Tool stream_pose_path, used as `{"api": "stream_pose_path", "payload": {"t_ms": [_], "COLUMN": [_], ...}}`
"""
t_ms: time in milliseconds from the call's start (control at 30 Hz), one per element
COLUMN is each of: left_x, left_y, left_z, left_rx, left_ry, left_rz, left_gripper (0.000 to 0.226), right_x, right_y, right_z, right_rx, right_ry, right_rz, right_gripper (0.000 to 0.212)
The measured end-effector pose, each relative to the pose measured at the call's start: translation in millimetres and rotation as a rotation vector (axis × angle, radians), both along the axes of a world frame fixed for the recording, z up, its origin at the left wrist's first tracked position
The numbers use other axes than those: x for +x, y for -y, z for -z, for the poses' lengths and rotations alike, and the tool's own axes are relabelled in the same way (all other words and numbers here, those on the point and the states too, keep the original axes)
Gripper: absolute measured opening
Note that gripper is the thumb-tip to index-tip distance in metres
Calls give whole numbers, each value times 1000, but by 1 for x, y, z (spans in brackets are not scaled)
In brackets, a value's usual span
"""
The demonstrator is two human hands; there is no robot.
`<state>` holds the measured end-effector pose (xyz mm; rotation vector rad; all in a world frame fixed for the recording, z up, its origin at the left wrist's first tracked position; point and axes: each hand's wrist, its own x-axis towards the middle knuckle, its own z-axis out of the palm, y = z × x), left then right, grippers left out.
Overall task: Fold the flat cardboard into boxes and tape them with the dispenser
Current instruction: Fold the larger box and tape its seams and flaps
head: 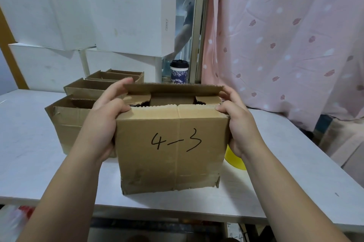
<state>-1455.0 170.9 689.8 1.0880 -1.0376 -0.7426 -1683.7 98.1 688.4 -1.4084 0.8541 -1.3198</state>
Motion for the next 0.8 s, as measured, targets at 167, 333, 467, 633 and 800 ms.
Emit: {"api": "stream_pose_path", "payload": {"t_ms": [167,333,467,633,800], "left_x": [2,3,-8,-6,-8], "left_y": [0,-4,-7,-18,-25], "left_z": [5,-1,-8,-12,-10], "left_rx": [-1,95,121,-51,-302], "left_ry": [68,91,-31,-28,127], "left_rz": [-105,-93,-86,-96,-171], "left_gripper": [33,32,36,31,37], "right_x": [2,3,8,11,8], "right_y": [-6,-11,-13,-26,-33], "right_z": [4,1,-1,-2,-4], "right_rx": [-36,31,43,-214,-551], "right_ry": [6,-15,-30,-22,-3], "right_rz": [104,98,128,190,213], "right_gripper": [23,27,27,22,22]}}
